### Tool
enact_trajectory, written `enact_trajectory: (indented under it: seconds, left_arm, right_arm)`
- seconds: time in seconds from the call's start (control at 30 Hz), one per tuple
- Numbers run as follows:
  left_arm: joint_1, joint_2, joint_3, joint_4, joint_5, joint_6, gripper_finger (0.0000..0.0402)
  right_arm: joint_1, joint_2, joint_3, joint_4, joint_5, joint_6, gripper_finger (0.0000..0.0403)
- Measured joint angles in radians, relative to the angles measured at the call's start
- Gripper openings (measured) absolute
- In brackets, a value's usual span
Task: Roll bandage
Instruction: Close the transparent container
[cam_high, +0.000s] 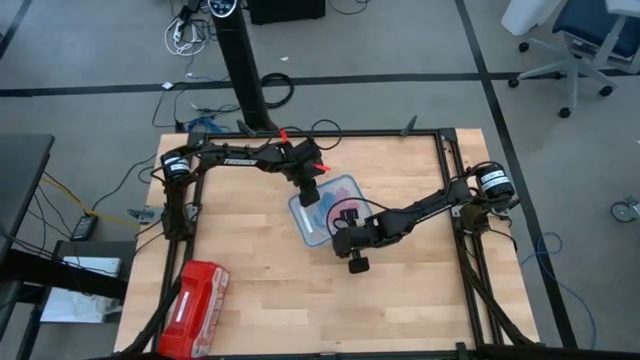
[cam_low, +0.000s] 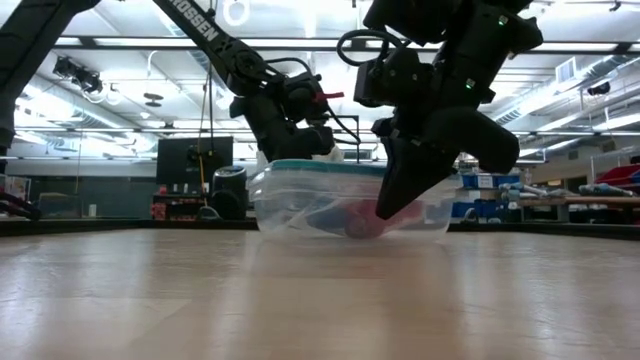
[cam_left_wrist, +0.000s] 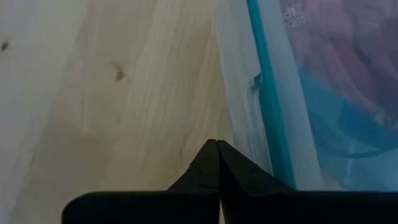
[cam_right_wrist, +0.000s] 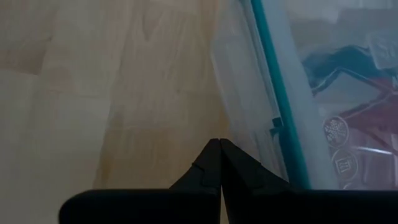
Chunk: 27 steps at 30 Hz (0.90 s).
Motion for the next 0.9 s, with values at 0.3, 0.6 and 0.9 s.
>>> enact_trajectory:
  seconds: [0.3,0.6,0.9]
  left_arm:
    - [-0.008,0.018,-0.001,0.032,0.023,0.003,0.0000]
    - [-0.010,0.007,-0.002,0.031,0.013,0.010,0.0000]
    - [-0.009,-0.012,0.024,-0.044,-0.028,0.037,0.0000]
  right_arm:
    - [-0.006,0.002,-0.001,0.025,-0.006,-0.020,0.0000]
    - [-0.009,0.001,-0.001,0.028,-0.033,-0.021,0.0000]
    - [0.063,-0.001,0.002,-0.105,0.005,0.056,0.0000]
